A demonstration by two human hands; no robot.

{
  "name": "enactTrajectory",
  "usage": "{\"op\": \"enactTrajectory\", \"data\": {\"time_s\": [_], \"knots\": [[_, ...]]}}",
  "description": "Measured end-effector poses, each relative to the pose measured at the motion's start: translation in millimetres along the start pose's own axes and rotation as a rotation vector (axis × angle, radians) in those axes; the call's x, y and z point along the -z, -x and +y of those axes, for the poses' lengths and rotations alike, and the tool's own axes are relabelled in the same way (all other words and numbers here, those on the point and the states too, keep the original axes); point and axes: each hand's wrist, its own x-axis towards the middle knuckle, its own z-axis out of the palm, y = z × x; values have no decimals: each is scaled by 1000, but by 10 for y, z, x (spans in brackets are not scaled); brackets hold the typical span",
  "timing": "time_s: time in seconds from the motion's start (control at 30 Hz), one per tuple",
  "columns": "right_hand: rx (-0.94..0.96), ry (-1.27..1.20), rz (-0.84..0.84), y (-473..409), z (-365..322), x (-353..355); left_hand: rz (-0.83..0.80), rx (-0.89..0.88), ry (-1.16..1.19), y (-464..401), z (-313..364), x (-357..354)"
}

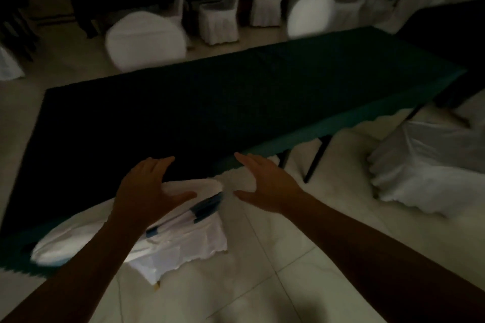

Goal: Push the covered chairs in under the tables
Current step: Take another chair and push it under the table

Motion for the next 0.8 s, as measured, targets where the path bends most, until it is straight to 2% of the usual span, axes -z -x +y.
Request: {"op": "enactTrajectory", "data": {"time_s": [0.1,0.17,0.2,0.3,0.57,0.73,0.8], "knots": [[-51,-7,95,373,536,368,-1,-96,72,-224,617,-222],[-107,5,139,615,893,568,-80,-127,93,-337,995,-336],[-164,4,184,876,1255,752,-135,-157,108,-453,1430,-459],[-241,32,223,1203,1676,992,-266,-159,203,-566,1907,-591],[-506,68,361,2759,3347,1913,-482,-330,303,-717,4259,-1178],[-666,85,402,3666,4210,2347,-509,-444,306,-681,5647,-1612],[-699,101,418,3874,4398,2443,-501,-502,346,-685,6005,-1706]]}}
